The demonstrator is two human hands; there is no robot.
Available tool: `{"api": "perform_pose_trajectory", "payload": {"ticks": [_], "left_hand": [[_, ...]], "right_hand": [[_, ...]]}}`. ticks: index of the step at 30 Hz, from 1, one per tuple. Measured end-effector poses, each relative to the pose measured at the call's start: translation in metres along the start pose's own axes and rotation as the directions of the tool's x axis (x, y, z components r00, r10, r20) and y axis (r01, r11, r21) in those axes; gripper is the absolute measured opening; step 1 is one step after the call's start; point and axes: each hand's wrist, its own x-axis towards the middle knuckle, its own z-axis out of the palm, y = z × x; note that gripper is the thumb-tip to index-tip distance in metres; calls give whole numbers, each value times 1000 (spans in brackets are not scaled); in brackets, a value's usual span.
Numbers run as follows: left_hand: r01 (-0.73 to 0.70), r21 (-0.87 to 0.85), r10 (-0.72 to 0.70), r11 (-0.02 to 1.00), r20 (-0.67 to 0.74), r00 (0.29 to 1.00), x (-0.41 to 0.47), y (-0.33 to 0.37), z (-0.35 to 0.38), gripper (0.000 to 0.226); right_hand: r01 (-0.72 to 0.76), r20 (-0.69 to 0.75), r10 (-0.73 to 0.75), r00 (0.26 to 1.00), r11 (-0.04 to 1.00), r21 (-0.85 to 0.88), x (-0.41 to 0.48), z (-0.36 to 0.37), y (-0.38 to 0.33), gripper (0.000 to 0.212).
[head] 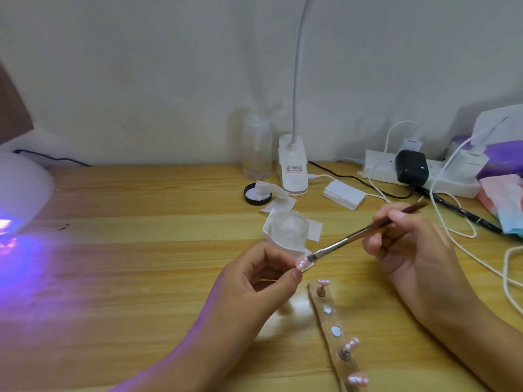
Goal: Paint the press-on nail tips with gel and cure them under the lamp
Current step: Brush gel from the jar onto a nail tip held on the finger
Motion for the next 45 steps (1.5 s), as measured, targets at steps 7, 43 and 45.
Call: {"api": "perform_pose_trajectory", "payload": {"ticks": [7, 43, 45], "left_hand": [[-10, 9, 10, 1000, 9, 1000, 1, -1, -1, 3], [-268, 492, 156, 828, 256, 954, -14, 2, 10, 8], [-327, 548, 201, 770, 278, 939, -18, 2, 7, 9]], "right_hand": [[-17, -78, 16, 997, 1000, -20, 4, -2, 2, 38], [-56, -178, 67, 982, 996, 64, 12, -5, 4, 19], [-58, -178, 68, 982, 996, 63, 13, -6, 4, 20]]}}
